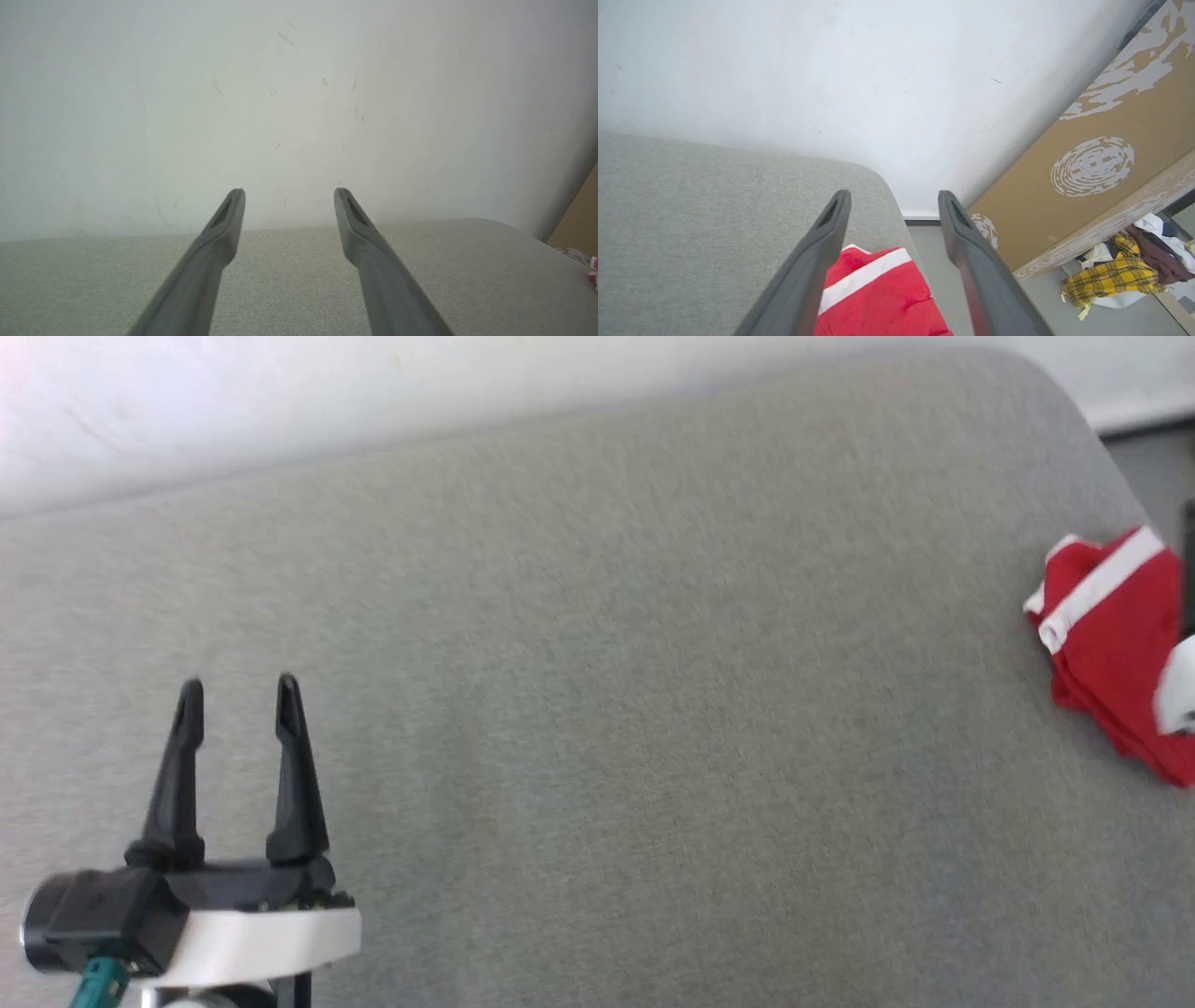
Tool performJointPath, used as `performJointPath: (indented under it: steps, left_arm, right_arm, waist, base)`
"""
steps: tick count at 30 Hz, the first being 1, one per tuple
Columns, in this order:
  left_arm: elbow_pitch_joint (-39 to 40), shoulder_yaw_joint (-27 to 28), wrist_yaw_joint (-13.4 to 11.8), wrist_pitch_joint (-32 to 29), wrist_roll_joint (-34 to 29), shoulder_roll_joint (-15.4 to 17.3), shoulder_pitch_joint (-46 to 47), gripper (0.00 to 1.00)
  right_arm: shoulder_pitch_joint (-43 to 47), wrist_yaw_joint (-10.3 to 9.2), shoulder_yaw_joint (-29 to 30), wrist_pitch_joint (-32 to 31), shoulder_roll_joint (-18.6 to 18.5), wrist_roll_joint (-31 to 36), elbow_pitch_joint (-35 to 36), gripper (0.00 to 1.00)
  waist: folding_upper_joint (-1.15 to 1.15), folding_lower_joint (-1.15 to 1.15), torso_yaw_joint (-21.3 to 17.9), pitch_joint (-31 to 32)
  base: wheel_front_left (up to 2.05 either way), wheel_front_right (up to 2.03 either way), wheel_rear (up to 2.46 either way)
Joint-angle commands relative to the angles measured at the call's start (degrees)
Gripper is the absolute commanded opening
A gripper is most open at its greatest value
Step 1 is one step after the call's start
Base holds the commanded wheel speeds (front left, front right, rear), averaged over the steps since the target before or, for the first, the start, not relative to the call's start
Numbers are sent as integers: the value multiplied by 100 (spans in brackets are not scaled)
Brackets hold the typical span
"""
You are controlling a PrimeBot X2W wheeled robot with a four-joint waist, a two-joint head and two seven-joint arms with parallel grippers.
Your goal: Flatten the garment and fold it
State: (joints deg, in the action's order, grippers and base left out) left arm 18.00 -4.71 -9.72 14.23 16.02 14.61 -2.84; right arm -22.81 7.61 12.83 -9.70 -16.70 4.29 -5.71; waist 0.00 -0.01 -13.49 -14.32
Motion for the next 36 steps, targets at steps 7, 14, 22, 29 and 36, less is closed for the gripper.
performJointPath:
  steps: [7,14,22,29,36]
  left_arm:
    - [-266,-35,-65,62,6,-108,-359,100]
    - [-491,-152,16,73,-121,-224,-574,100]
    - [-553,-105,280,75,-425,-462,-925,100]
    - [-934,-61,350,76,-607,-586,-1044,100]
    - [-1161,-56,404,76,-758,-743,-1027,100]
  right_arm:
    - [608,-12,-163,317,636,11,463,100]
    - [1506,-12,-225,984,988,228,813,100]
    - [2425,-12,-222,1490,1354,276,993,100]
    - [2762,-12,-304,1812,1380,239,730,100]
    - [2873,-12,-215,2077,1382,-225,315,100]
  waist:
    - [0,1,552,958]
    - [0,1,848,1337]
    - [0,1,1027,1560]
    - [0,1,1142,1547]
    - [0,1,1288,1480]
  base:
    - [0,0,0]
    - [0,0,0]
    - [0,0,0]
    - [0,0,0]
    - [0,0,0]
